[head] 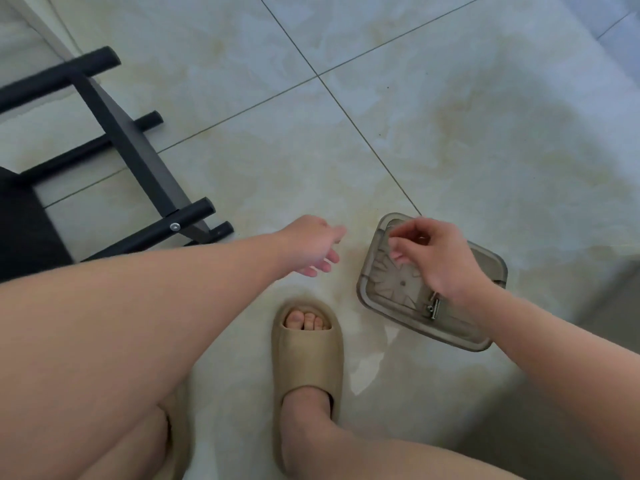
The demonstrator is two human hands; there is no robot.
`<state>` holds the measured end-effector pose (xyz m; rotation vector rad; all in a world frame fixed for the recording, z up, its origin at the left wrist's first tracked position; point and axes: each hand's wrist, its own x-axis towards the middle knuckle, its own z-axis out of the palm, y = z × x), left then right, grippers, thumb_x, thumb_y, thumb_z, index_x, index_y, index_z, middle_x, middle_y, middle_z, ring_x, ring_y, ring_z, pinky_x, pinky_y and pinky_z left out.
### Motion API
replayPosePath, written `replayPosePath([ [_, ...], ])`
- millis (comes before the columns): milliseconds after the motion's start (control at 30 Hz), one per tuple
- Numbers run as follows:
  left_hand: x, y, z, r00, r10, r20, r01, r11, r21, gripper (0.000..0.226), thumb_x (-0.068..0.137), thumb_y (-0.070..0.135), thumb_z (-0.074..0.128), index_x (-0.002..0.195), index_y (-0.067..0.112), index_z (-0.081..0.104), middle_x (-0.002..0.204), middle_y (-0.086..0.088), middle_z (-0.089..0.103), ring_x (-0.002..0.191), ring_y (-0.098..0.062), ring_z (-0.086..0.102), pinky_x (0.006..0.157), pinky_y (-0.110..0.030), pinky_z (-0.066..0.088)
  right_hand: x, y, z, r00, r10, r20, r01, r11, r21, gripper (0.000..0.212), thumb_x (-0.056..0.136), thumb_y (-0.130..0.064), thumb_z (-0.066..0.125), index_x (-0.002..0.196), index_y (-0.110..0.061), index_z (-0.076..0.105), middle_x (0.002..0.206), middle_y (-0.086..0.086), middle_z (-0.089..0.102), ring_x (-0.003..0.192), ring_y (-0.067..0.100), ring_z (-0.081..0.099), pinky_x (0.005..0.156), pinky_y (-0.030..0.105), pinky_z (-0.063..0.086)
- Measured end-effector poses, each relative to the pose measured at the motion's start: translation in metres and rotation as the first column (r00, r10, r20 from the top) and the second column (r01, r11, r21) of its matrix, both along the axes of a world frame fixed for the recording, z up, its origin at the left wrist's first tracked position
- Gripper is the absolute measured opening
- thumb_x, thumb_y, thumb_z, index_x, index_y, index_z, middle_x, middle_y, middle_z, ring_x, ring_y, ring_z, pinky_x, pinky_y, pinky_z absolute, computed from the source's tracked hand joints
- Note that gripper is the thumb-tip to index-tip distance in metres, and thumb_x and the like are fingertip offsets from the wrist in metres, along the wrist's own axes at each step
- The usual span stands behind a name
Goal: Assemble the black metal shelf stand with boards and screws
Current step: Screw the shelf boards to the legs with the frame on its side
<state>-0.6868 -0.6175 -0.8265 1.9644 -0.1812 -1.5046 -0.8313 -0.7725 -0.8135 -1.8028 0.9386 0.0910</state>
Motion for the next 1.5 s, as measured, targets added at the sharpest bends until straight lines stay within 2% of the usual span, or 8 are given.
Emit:
replayPosePath([
  [267,0.061,0.056,0.066,0.875,0.349,-0.337,-0.399,0.912,-0.091,0.053,0.107,0.046,0.034,0.112,0.003,0.065,0.11,-0.014,0.073,0.092,-0.024,0.074,0.075,-0.035,0.057,0.077,0.071,0.08,0.924,0.303,0.232,-0.27,0.949,-0.165,0.015,0.086,-0.008,0.074,0.084,-0.022,0.071,0.082,-0.005,0.072,0.077,0.009,0.067,0.073,0.021,0.052],
  [433,0.085,0.106,0.084,0.807,0.405,-0.429,-0.485,0.87,-0.09,0.056,0.108,0.043,0.031,0.105,-0.001,0.066,0.087,-0.012,0.075,0.082,-0.023,0.076,0.063,-0.027,0.06,0.12,0.126,0.093,0.8,0.555,0.23,-0.463,0.813,-0.353,0.012,0.088,-0.005,0.072,0.094,-0.015,0.074,0.089,-0.002,0.067,0.08,0.008,0.063,0.073,0.016,0.05],
  [667,0.113,0.164,0.055,0.718,0.692,-0.075,-0.694,0.72,0.002,0.035,0.103,0.027,0.046,0.074,0.01,0.057,0.064,-0.003,0.054,0.048,-0.012,0.043,0.042,-0.019,0.031,0.16,0.164,0.056,0.744,0.663,0.085,-0.584,0.707,-0.399,0.015,0.094,-0.015,0.066,0.107,-0.019,0.071,0.101,-0.008,0.068,0.094,0.002,0.062,0.081,0.015,0.047],
  [767,0.123,0.18,0.039,0.791,0.558,0.253,-0.583,0.811,0.035,0.026,0.096,0.031,0.054,0.082,0.011,0.063,0.061,0.001,0.045,0.05,-0.016,0.036,0.046,-0.022,0.029,0.171,0.169,0.033,0.594,0.782,-0.19,-0.768,0.481,-0.423,0.033,0.097,-0.034,0.063,0.126,-0.019,0.063,0.122,-0.001,0.06,0.113,0.02,0.056,0.098,0.032,0.042],
  [867,0.125,0.186,0.025,0.836,0.353,0.42,-0.423,0.902,0.084,0.038,0.094,0.043,0.056,0.096,0.007,0.07,0.053,0.003,0.045,0.052,-0.017,0.042,0.053,-0.029,0.032,0.182,0.176,0.02,0.555,0.78,-0.288,-0.805,0.418,-0.421,0.053,0.093,-0.053,0.058,0.134,-0.019,0.058,0.13,0.0,0.054,0.116,0.024,0.054,0.104,0.041,0.041],
  [1000,0.129,0.176,0.017,0.861,0.288,0.419,-0.352,0.932,0.083,0.048,0.095,0.044,0.058,0.06,0.015,0.04,0.028,0.012,0.027,0.039,-0.016,0.032,0.048,-0.03,0.022,0.197,0.174,0.009,0.561,0.768,-0.309,-0.814,0.444,-0.374,0.047,0.09,-0.055,0.061,0.12,-0.019,0.066,0.11,0.0,0.059,0.1,0.022,0.056,0.089,0.037,0.046],
  [1333,0.112,0.18,0.013,0.905,0.22,0.364,-0.267,0.96,0.083,0.048,0.096,0.043,0.057,0.06,0.015,0.041,0.05,0.003,0.035,0.047,-0.018,0.031,0.05,-0.029,0.027,0.181,0.179,0.001,0.492,0.804,-0.334,-0.853,0.37,-0.368,0.043,0.094,-0.054,0.06,0.105,-0.012,0.062,0.096,0.001,0.053,0.087,0.024,0.052,0.074,0.035,0.041],
  [1500,0.083,0.186,0.015,0.954,0.075,0.292,-0.114,0.986,0.12,0.038,0.098,0.045,0.054,0.083,0.01,0.056,0.071,-0.005,0.039,0.063,-0.021,0.034,0.061,-0.032,0.03,0.139,0.184,-0.002,0.441,0.824,-0.357,-0.88,0.317,-0.354,0.046,0.095,-0.059,0.053,0.101,-0.014,0.058,0.092,-0.002,0.051,0.083,0.023,0.052,0.069,0.033,0.036],
])
